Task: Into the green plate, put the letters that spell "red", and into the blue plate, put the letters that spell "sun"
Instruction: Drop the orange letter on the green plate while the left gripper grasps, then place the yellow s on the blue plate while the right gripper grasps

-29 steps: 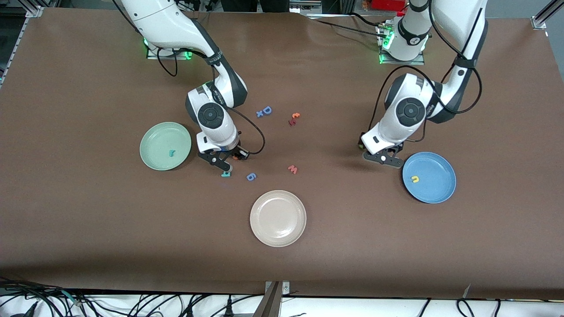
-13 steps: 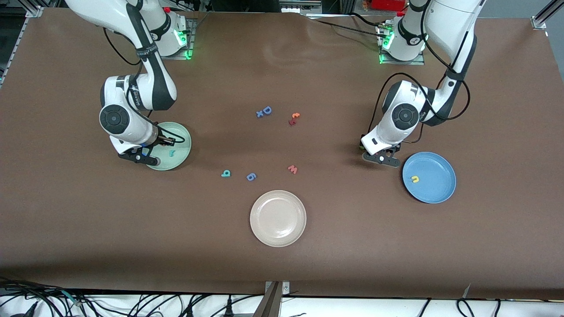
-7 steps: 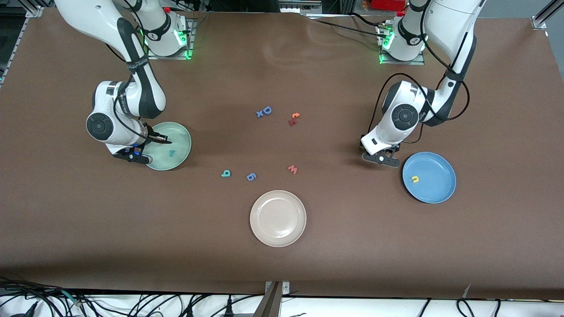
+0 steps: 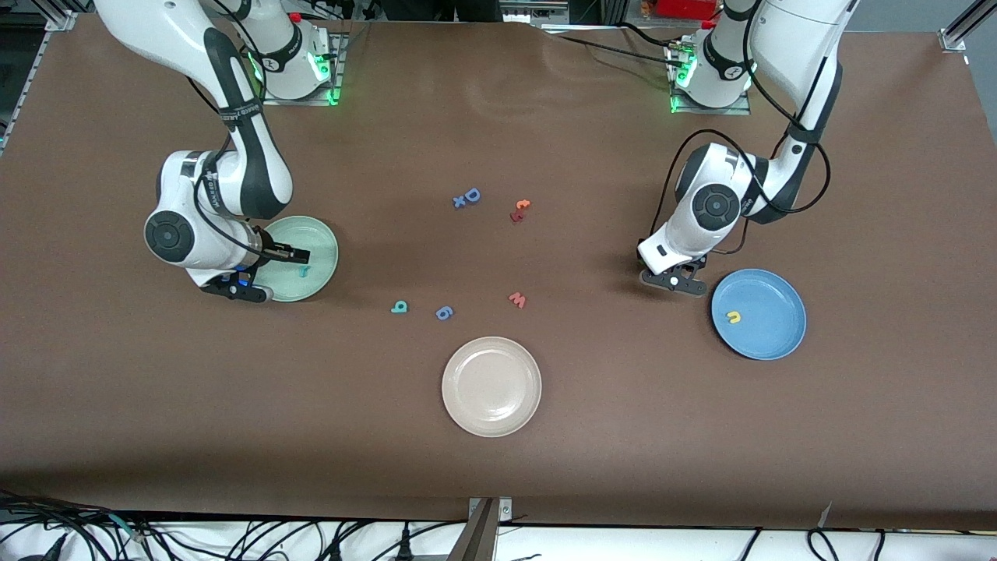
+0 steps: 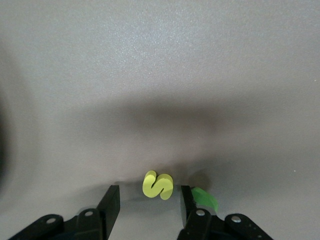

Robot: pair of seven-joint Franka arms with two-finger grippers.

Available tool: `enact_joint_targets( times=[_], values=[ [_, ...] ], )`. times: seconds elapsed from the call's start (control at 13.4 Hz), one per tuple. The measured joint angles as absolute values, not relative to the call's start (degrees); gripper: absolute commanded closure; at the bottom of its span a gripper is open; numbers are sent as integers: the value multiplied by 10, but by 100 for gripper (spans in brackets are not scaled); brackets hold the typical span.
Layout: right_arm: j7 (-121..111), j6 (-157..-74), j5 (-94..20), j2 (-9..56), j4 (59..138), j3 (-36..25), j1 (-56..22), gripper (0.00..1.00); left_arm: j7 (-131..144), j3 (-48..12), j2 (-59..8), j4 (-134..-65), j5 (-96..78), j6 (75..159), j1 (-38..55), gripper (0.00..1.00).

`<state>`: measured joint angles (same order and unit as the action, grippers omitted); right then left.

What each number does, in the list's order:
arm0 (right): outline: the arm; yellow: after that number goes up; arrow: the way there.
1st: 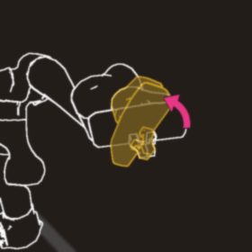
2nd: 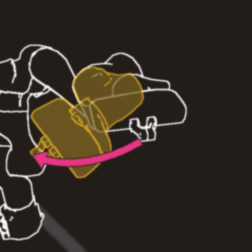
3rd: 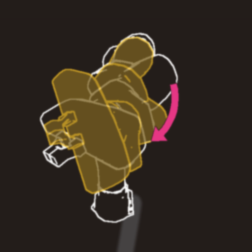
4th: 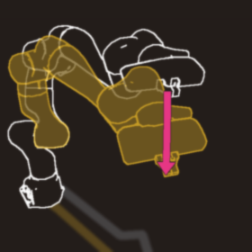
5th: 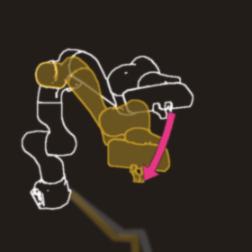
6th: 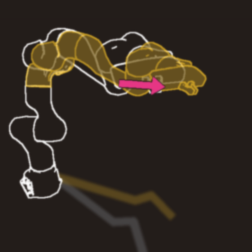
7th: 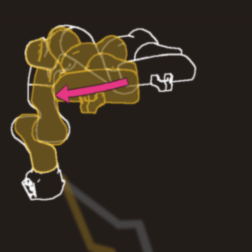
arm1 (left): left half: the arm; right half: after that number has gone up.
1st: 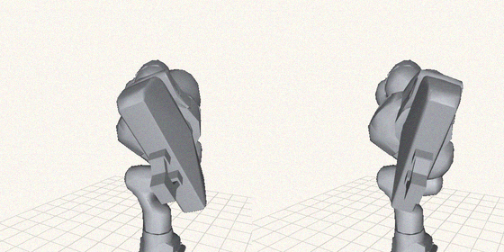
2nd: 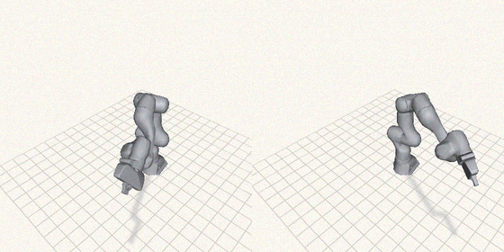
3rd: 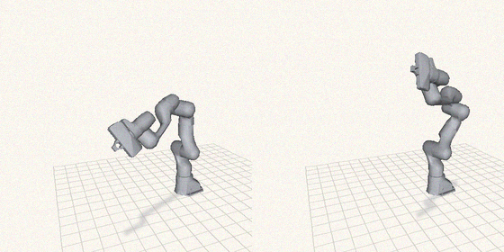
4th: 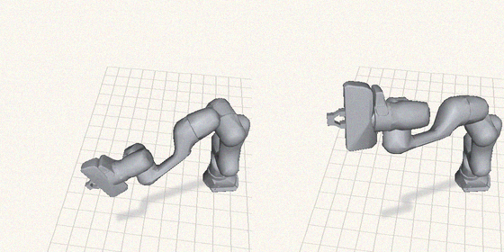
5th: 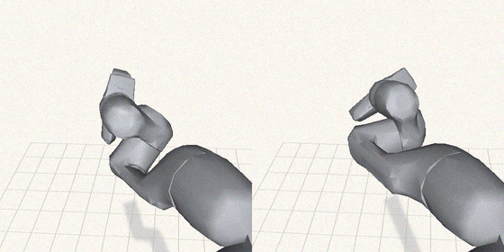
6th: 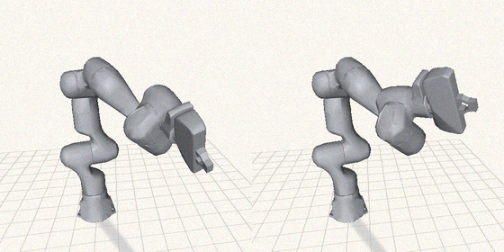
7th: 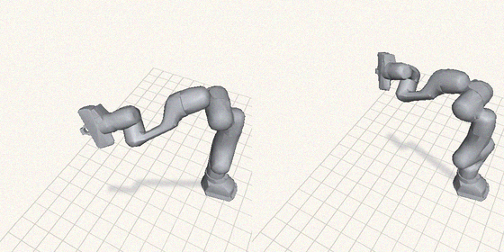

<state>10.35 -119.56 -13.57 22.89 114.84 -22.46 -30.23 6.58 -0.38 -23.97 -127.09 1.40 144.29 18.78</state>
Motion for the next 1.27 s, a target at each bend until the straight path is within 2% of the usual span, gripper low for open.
enact_joint_targets(
  times=[0.22, 0.45, 0.82, 1.05, 1.27],
  values=[
    [179, -1194, -151, 247, 1094, -196, -325, 1, 65, -4, -240, -1271, 14, 1443, 188, 38],
    [293, -1205, -152, 305, 1030, -187, -380, 1, 65, -2, -241, -1271, 14, 1444, 188, 39],
    [376, -1262, -177, 393, 965, -174, -389, 2, 54, 10, -243, -1271, 15, 1449, 188, 40],
    [432, -1288, -178, 432, 929, -167, -389, 2, 53, 12, -244, -1270, 15, 1450, 188, 52],
    [453, -1290, -180, 446, 914, -166, -389, 2, 52, 12, -244, -1270, 15, 1450, 188, 60]
  ],
)
